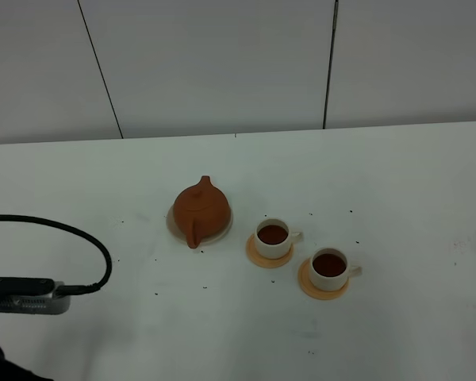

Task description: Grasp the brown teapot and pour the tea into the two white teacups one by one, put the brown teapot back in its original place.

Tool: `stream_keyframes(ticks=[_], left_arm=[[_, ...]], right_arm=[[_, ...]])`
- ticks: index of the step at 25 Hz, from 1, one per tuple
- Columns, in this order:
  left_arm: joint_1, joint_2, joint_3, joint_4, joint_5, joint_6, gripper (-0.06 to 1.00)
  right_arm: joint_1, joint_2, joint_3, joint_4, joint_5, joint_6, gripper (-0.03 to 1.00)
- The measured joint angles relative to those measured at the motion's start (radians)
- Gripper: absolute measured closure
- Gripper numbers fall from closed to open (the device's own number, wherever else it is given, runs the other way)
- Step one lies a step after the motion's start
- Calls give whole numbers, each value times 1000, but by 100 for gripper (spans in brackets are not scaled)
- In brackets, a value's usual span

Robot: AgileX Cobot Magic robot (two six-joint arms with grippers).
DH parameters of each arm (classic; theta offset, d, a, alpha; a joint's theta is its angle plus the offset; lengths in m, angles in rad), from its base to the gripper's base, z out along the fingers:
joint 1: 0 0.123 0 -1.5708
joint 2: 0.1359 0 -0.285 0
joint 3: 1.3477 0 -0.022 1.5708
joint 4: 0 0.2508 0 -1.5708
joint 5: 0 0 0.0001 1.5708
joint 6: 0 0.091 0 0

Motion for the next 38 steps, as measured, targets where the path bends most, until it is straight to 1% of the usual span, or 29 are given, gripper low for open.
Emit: stream_keyframes(ticks=[5, 8, 13, 16, 23, 38], left_arm=[[99, -107, 77, -10, -1, 24, 39], [140, -188, 121, -10, -29, 25, 39], [184, -294, 179, -10, -71, 31, 39], [207, -344, 180, -10, -77, 56, 39], [220, -517, 180, -2, -81, 77, 39], [221, -877, 180, -2, -79, 79, 39]], right_arm=[[0, 0, 0, 0, 0, 0, 72], [0, 0, 0, 0, 0, 0, 72], [0, 0, 0, 0, 0, 0, 72], [0, 0, 0, 0, 0, 0, 72], [0, 0, 0, 0, 0, 0, 72], [0, 0, 0, 0, 0, 0, 72]])
